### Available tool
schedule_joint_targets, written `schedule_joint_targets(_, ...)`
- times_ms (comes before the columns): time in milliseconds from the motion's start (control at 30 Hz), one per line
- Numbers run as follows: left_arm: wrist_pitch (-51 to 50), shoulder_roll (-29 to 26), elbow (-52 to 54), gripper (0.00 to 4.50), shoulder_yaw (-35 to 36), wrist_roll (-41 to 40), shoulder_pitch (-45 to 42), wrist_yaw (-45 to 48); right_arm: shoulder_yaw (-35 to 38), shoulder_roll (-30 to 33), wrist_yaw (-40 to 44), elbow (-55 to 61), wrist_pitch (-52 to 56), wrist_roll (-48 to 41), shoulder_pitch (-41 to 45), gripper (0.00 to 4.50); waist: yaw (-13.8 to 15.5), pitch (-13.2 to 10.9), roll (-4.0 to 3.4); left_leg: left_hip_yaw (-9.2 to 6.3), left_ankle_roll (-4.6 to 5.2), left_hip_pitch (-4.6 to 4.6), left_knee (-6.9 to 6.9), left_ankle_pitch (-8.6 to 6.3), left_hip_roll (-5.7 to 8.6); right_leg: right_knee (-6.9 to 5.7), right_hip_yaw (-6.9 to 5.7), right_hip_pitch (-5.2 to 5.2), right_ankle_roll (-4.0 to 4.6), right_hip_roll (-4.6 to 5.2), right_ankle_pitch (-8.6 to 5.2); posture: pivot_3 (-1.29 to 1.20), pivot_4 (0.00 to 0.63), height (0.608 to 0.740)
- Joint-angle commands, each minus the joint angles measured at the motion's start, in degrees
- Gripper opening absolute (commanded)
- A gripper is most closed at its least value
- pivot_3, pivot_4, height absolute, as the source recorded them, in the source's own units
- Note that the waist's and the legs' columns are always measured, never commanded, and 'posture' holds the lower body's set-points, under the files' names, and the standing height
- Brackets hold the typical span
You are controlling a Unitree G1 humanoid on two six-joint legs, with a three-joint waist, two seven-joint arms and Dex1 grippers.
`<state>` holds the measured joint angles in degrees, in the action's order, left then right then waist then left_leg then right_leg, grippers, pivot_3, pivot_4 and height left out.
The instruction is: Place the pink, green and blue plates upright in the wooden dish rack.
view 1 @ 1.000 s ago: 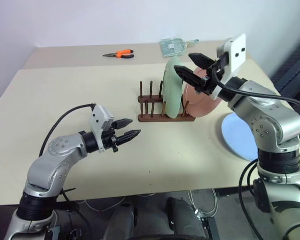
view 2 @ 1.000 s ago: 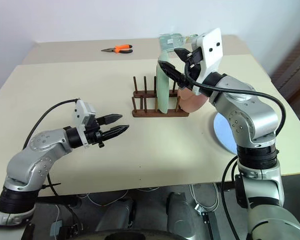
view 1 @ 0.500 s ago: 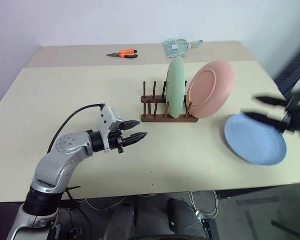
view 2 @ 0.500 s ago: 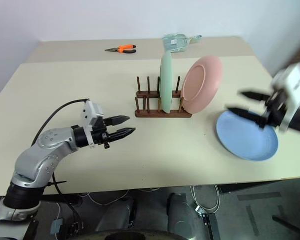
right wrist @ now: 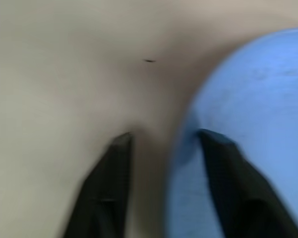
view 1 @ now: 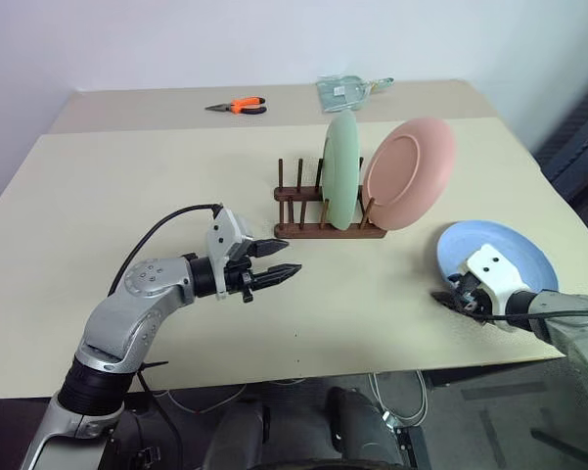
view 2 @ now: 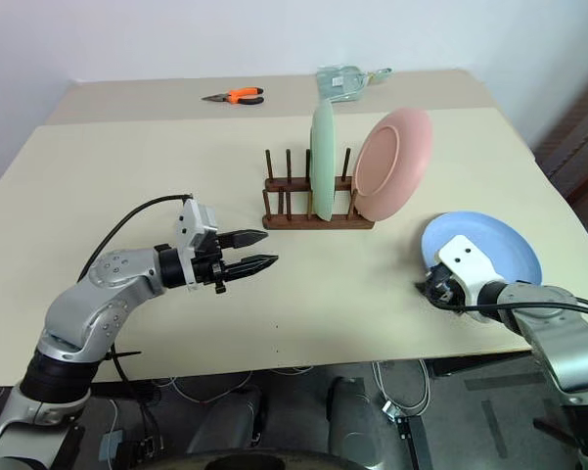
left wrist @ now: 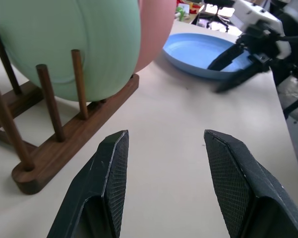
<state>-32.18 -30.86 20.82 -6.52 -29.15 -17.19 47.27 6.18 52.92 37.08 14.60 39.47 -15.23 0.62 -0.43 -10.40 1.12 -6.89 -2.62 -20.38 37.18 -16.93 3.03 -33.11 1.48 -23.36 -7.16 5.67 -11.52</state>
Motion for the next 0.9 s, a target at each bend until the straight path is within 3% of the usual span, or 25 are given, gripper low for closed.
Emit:
schedule_joint_targets(33, 0.2, 0.36, 3.1, 2.47, -0.24, -0.53, 0.13, -0.02, 1.11, -0.17, -2.06, -2.69, -0.41, 2.56, 2.55, 0.19, -0.07, 0.01, 0.02, 0.0, 0.0, 0.0, 0.0, 0.0, 0.0, 0.0, 0.0, 0.0, 0.0, 0.0, 0.0, 0.0, 0.15, 0.74)
schedule_joint_targets(67, 0.19, 0.37, 3.42, 2.47, -0.33, -0.63, 0.3, 0.0, 1.4, -0.1, -2.18, -3.02, -0.67, 2.89, 3.14, 0.02, -0.17, 0.01, 0.03, 0.0, 0.0, 0.0, 0.0, 0.0, 0.0, 0.0, 0.0, 0.01, 0.0, 0.0, 0.0, 0.0, 0.15, 0.74)
schedule_joint_targets(200, 0.27, 0.36, 3.86, 2.47, -0.55, -0.54, 0.69, 0.02, 5.0, -0.27, -8.44, -7.42, -3.73, 6.8, 10.17, 0.02, -0.2, -0.02, -0.02, -0.02, 0.0, 0.0, -0.05, 0.0, 0.0, -0.01, -0.01, -0.03, 0.0, -0.01, 0.0, 0.0, 0.15, 0.74)
schedule_joint_targets(300, 0.39, 0.42, 3.72, 2.47, -0.7, -0.42, 0.64, 0.11, 8.68, -0.83, -16.53, -12.46, -8.28, 9.44, 20.3, 0.02, -0.19, -0.07, -0.14, 0.01, 0.0, -0.03, -0.02, 0.01, 0.02, -0.02, 0.02, -0.07, 0.02, 0.0, 0.02, 0.0, 0.15, 0.74)
schedule_joint_targets(400, 0.79, 0.46, 3.06, 2.47, -0.86, -0.12, 0.42, 0.34, 12.26, -3.03, -19.02, -13.74, -13.04, 6.64, 30.79, 0.02, -0.4, -0.11, -0.22, 0.01, 0.0, -0.01, -0.09, 0.01, 0.01, -0.04, 0.01, -0.1, 0.03, -0.02, 0.03, 0.0, 0.15, 0.74)
schedule_joint_targets(500, 1.05, 0.59, 2.51, 2.47, -0.93, 0.1, 0.14, 0.34, 14.63, -9.18, -16.1, -10.25, -11.57, -3.75, 41.56, 0.02, -0.56, -0.11, -0.21, -0.01, 0.0, 0.02, -0.15, 0.01, -0.04, -0.04, 0.01, -0.08, 0.08, -0.08, 0.07, 0.0, 0.15, 0.74)
schedule_joint_targets(633, 1.51, 0.52, 1.99, 2.47, 0.08, 0.24, 0.37, -0.13, 15.35, -17.65, -11.72, -2.6, -0.83, -22.83, 49.75, 0.02, -0.5, -0.1, -0.18, -0.09, 0.01, 0.01, -0.15, 0.01, -0.05, -0.05, 0.0, -0.06, 0.14, -0.1, 0.21, 0.0, 0.15, 0.74)
schedule_joint_targets(733, 1.82, -0.85, 1.33, 2.47, 3.11, 0.25, 2.03, -0.79, 13.34, -29.23, -17.11, 0.44, 6.2, -36.6, 55.52, 0.02, -0.51, -0.11, -0.22, -0.16, 0.01, -0.02, -0.09, 0.01, -0.03, -0.06, 0.0, -0.07, 0.22, -0.09, 0.19, 0.0, 0.15, 0.74)
schedule_joint_targets(900, 2.28, -3.41, 1.45, 2.47, 6.8, 0.46, 5.33, -1.08, 11.05, -40.56, -25.29, 0.92, 9.77, -46.13, 58.99, 0.02, -0.17, -0.11, -0.25, -0.33, 0.0, -0.08, -0.2, 0.02, -0.05, -0.27, -0.1, -0.29, 0.24, -0.13, 0.2, 0.0, 0.15, 0.74)
